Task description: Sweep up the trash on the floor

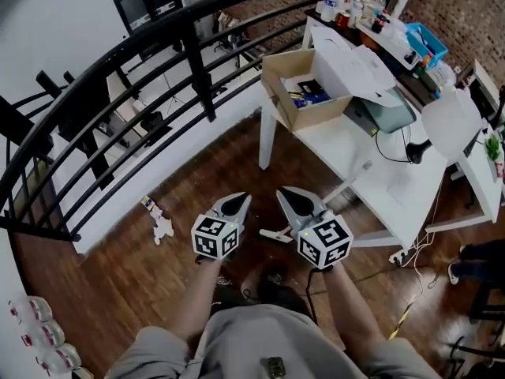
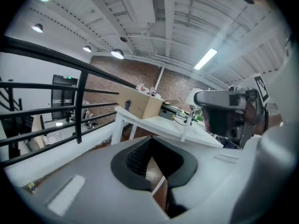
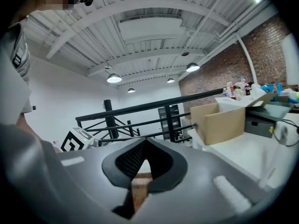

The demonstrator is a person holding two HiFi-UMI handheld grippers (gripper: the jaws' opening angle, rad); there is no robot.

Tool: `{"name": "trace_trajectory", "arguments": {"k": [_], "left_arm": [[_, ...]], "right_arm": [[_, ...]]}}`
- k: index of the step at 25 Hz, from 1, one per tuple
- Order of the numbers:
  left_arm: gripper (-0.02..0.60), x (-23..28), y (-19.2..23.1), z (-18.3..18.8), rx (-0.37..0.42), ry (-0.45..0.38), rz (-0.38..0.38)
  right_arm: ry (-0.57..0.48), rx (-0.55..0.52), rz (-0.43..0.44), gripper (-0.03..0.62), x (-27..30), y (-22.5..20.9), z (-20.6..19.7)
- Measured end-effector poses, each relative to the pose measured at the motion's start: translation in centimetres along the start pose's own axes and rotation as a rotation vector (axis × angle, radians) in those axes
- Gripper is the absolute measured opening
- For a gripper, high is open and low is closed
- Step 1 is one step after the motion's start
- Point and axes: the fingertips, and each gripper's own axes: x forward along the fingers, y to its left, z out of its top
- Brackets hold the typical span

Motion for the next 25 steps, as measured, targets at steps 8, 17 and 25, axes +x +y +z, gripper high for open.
{"name": "trace_trajectory", "arguments": {"k": [8, 17, 25], "left_arm": [[0.005, -19.5, 8.4, 3.8, -0.016, -0.104, 0.153], [0.005, -33.6, 15.8, 4.0, 0.001, -0.155, 0.356], [0.005, -39.9, 17.0, 3.8, -0.049, -0.225, 0.47]], "right_arm": [[0.017, -0.098, 0.223, 0.0, 10.6, 17.9, 3.1], [0.078, -0.209, 0.441, 0.0, 17.5, 33.2, 2.8], [0.08, -0.217, 0.604, 0.0, 19.0, 40.6, 2.6]]}}
